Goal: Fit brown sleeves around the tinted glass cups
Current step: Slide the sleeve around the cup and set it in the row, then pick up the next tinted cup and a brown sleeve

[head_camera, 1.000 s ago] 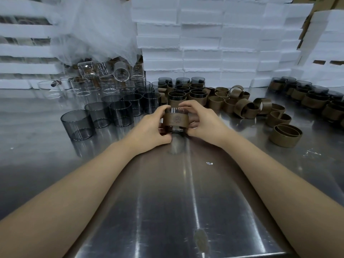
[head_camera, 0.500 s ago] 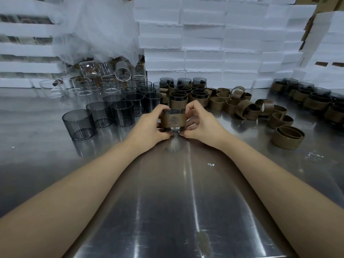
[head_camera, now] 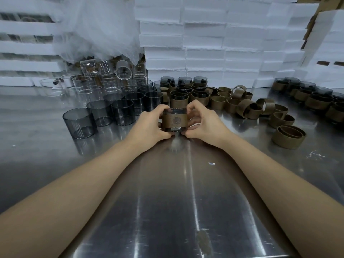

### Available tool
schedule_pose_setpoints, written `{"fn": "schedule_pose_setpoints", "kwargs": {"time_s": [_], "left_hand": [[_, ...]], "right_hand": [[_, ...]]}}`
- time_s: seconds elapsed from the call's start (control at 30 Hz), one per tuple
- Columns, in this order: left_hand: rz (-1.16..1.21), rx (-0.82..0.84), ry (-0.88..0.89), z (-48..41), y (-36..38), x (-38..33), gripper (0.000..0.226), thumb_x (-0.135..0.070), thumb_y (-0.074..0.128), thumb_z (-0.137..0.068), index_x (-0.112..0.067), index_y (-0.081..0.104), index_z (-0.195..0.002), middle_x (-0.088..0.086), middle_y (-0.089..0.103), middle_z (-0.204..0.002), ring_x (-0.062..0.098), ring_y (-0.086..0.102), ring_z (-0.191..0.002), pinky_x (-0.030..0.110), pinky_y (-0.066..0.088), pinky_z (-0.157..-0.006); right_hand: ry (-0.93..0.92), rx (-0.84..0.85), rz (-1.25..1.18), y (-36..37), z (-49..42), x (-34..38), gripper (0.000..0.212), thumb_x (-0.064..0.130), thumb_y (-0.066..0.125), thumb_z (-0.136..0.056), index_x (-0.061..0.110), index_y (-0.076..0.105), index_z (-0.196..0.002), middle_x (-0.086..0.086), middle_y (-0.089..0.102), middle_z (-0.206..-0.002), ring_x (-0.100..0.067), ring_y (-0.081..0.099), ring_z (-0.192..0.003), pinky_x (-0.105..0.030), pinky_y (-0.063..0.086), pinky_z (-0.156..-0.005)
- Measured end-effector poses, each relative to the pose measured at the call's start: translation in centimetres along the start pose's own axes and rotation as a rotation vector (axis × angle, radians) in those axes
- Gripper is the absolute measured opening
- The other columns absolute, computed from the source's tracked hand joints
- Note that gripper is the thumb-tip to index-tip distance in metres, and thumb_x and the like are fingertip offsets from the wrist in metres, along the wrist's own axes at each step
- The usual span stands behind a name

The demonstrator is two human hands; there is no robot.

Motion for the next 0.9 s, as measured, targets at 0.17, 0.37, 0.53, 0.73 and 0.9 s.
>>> {"fn": "schedule_pose_setpoints", "kwargs": {"time_s": [0.17, 0.37, 0.53, 0.73, 0.9], "left_hand": [[0.049, 0.008, -0.024, 0.0, 0.1, 0.2, 0.079, -0.008, 0.084, -0.072, -0.024, 0.045, -0.139, -0.004, 0.064, -0.113, -0.006, 0.064, -0.086, -0.001, 0.042, -0.079], [0.209, 0.029, -0.13, 0.0, 0.4, 1.2, 0.102, -0.001, 0.081, -0.074, -0.021, 0.022, -0.154, -0.007, 0.062, -0.111, -0.011, 0.063, -0.085, 0.001, 0.044, -0.077], [0.227, 0.07, -0.091, 0.0, 1.0, 0.7, 0.062, 0.008, 0.075, -0.076, -0.019, 0.055, -0.128, -0.009, 0.067, -0.104, -0.004, 0.066, -0.088, 0.006, 0.048, -0.074], [0.212, 0.077, -0.047, -0.1, 1.4, 0.6, 0.064, 0.01, 0.067, -0.08, -0.04, 0.051, -0.117, -0.02, 0.059, -0.1, -0.018, 0.061, -0.084, 0.003, 0.047, -0.074], [0.108, 0.118, -0.051, 0.0, 1.9, 0.6, 0.058, 0.012, 0.052, -0.09, -0.011, 0.045, -0.143, -0.007, 0.054, -0.117, -0.003, 0.057, -0.099, -0.002, 0.042, -0.079]], "right_hand": [[0.025, 0.003, -0.019, 0.1, 0.1, 0.0, 0.048, -0.006, 0.077, -0.07, 0.013, 0.042, -0.097, -0.018, 0.066, -0.098, -0.026, 0.068, -0.076, -0.033, 0.057, -0.071], [0.075, 0.066, -0.111, 0.9, -0.1, -0.7, 0.065, -0.005, 0.078, -0.071, 0.03, 0.043, -0.114, -0.009, 0.063, -0.1, -0.023, 0.067, -0.084, -0.042, 0.057, -0.085], [0.115, 0.167, -0.154, 1.7, -0.2, -1.1, 0.059, -0.002, 0.076, -0.074, 0.032, 0.047, -0.114, -0.003, 0.062, -0.116, -0.021, 0.064, -0.107, -0.033, 0.052, -0.095], [0.14, 0.056, -0.041, 1.4, -0.4, -1.3, 0.041, 0.021, 0.078, -0.076, 0.029, 0.05, -0.105, 0.005, 0.06, -0.108, -0.015, 0.06, -0.097, -0.018, 0.049, -0.082], [0.101, -0.041, 0.213, -0.1, -0.4, -1.4, 0.063, 0.02, 0.078, -0.076, 0.023, 0.044, -0.129, 0.007, 0.051, -0.118, -0.012, 0.054, -0.101, -0.021, 0.042, -0.088]]}}
Point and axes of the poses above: each hand's wrist, its own z-axis away from the middle knuckle, its own y-axis out of the palm, x = y × z, the point moved 10 cm from there along -z, towards the middle knuckle
